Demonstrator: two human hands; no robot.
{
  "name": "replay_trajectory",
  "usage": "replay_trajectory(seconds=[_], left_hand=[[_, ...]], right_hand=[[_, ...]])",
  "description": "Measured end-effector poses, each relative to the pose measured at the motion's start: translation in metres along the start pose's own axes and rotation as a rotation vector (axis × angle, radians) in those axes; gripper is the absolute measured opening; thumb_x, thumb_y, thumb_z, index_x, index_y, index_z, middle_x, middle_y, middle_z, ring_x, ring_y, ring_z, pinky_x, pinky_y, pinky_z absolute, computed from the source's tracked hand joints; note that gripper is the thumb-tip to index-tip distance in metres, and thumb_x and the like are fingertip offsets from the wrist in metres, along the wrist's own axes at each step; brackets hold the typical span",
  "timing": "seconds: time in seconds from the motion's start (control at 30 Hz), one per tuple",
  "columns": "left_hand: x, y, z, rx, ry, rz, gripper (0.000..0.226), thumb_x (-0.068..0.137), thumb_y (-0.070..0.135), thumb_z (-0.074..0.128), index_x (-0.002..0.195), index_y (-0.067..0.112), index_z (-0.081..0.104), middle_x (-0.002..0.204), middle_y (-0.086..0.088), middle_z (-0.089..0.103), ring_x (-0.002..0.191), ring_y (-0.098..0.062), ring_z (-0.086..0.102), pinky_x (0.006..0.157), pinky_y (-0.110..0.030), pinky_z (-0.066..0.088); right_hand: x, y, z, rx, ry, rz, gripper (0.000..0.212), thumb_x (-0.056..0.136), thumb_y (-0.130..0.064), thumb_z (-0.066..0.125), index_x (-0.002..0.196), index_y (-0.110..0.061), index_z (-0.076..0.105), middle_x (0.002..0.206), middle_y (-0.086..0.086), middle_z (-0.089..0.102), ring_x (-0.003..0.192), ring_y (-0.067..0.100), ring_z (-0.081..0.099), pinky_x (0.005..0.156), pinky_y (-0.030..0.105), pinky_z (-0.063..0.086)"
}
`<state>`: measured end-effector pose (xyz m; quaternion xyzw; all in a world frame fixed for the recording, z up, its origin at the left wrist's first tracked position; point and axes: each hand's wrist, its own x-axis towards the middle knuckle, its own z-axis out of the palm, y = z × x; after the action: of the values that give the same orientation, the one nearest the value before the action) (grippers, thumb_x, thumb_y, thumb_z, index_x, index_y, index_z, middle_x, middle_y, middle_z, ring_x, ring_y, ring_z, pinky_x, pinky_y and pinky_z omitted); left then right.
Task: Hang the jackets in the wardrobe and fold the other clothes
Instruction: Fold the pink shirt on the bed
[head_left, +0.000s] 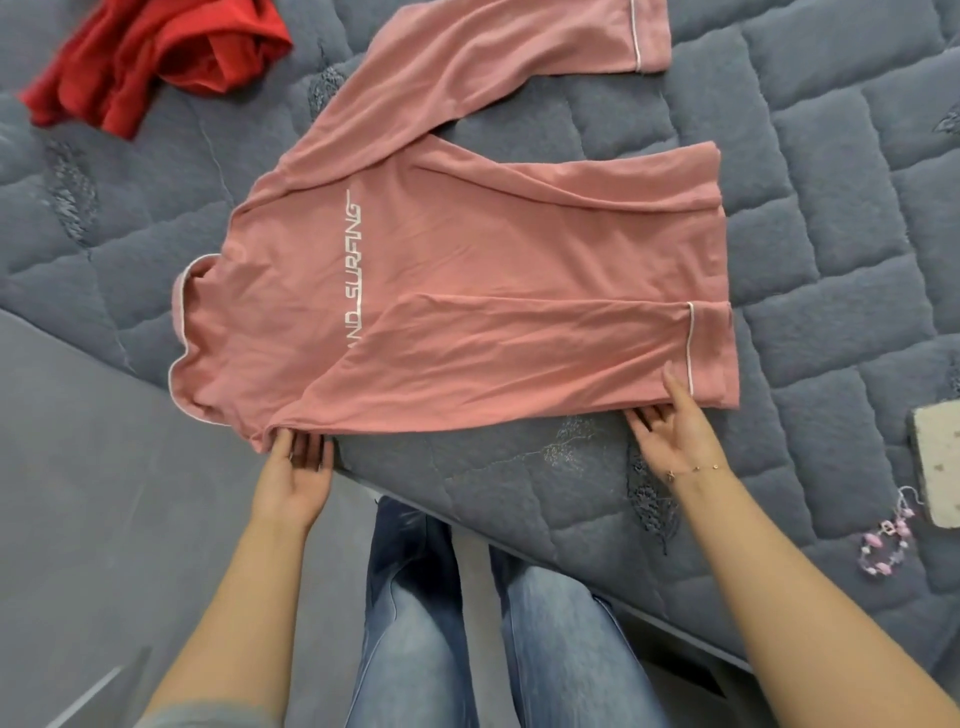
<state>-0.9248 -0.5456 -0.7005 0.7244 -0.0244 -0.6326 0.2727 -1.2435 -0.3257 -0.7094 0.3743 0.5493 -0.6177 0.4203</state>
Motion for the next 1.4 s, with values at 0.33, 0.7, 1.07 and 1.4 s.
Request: replay_trajectory(seconds=[0.33,0.7,1.07,1.4], left_hand=[[0.018,0.035,-0.017,-0.151,0.101,0.053,0.017,0.095,0.022,0.06,0.079,0.024,0.057,0.064,0.011,0.052,0.057,-0.002,0.048,0.063,-0.015,0.05],[0.0,0.059,-0.045,0.584,0.172,-0.03,0.024,0.092,0.007,0.058,0.116,0.012,0.06,0.113,-0.003,0.051,0.094,-0.013,0.053,0.094,-0.031,0.042],[0.007,0.028,0.103,1.689,-0.509,0.882,0.044,0.085,0.028,0.071,0.122,0.009,0.057,0.121,-0.014,0.054,0.113,-0.032,0.051,0.1,-0.044,0.042],[0.017,0.028,0.107,1.525,-0.427,0.781,0.022,0.086,0.016,0.07,0.073,0.02,0.053,0.076,0.002,0.061,0.074,-0.021,0.056,0.063,-0.022,0.041]], right_hand=[[0.001,-0.016,-0.005,0.264,0.178,-0.073,0.017,0.097,-0.033,0.055,0.092,-0.019,0.064,0.109,-0.001,0.071,0.118,0.014,0.06,0.094,0.03,0.052],[-0.036,0.053,-0.044,-0.269,0.593,-0.255,0.046,0.086,-0.019,0.072,0.127,-0.009,0.051,0.104,0.004,0.056,0.098,0.015,0.054,0.093,0.019,0.045],[-0.017,0.0,0.018,-1.548,0.237,-0.945,0.039,0.083,-0.01,0.069,0.121,-0.006,0.062,0.123,0.019,0.055,0.117,0.036,0.047,0.102,0.036,0.028],[0.004,-0.036,0.023,-1.736,0.126,-1.042,0.011,0.083,-0.018,0.072,0.084,-0.008,0.069,0.087,0.009,0.066,0.089,0.033,0.058,0.081,0.038,0.031]])
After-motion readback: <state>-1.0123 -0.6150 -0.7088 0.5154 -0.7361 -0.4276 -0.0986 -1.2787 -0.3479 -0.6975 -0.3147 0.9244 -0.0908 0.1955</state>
